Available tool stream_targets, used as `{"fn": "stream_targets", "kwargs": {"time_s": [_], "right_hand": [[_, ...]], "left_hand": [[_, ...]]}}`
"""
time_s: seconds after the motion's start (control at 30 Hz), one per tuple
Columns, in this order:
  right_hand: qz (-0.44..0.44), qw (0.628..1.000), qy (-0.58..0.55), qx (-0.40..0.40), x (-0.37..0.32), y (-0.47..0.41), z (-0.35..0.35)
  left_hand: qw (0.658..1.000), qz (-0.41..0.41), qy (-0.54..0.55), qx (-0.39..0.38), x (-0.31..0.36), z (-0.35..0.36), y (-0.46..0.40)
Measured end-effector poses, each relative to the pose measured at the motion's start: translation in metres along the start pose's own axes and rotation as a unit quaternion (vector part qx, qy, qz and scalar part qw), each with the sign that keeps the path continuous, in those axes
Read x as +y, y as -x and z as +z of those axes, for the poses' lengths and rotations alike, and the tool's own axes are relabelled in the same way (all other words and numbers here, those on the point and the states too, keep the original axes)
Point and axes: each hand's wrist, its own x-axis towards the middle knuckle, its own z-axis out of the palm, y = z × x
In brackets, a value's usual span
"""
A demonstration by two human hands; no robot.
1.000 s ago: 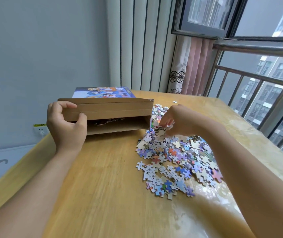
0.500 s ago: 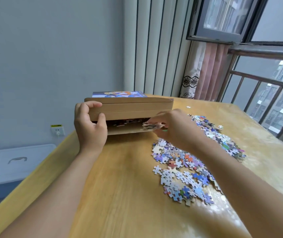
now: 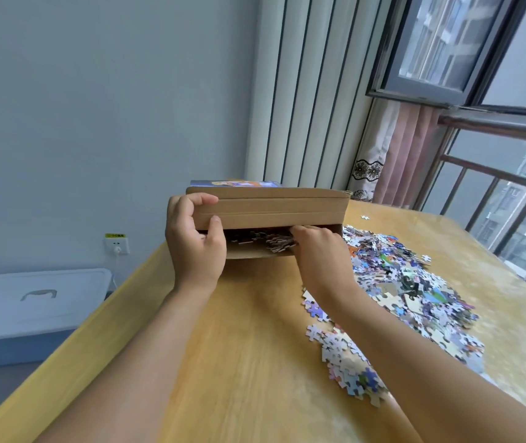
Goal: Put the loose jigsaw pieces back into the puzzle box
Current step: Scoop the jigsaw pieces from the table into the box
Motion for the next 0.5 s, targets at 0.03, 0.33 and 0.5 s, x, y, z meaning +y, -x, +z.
{"fn": "stream_targets", "kwargs": {"time_s": [0.03, 0.33, 0.5], "right_hand": [[0.004, 1.0, -0.009, 0.014, 0.001, -0.001, -0.001], [-0.037, 0.993, -0.088, -0.067, 0.001, -0.001, -0.007], [-0.121, 0.977, -0.151, -0.089, 0.006, 0.013, -0.018]], "left_hand": [[1.0, -0.003, 0.003, 0.003, 0.0, 0.0, 0.0], [1.0, 0.001, 0.002, -0.001, 0.003, -0.001, -0.001], [1.0, -0.001, -0.003, -0.005, 0.002, 0.0, 0.0]]}}
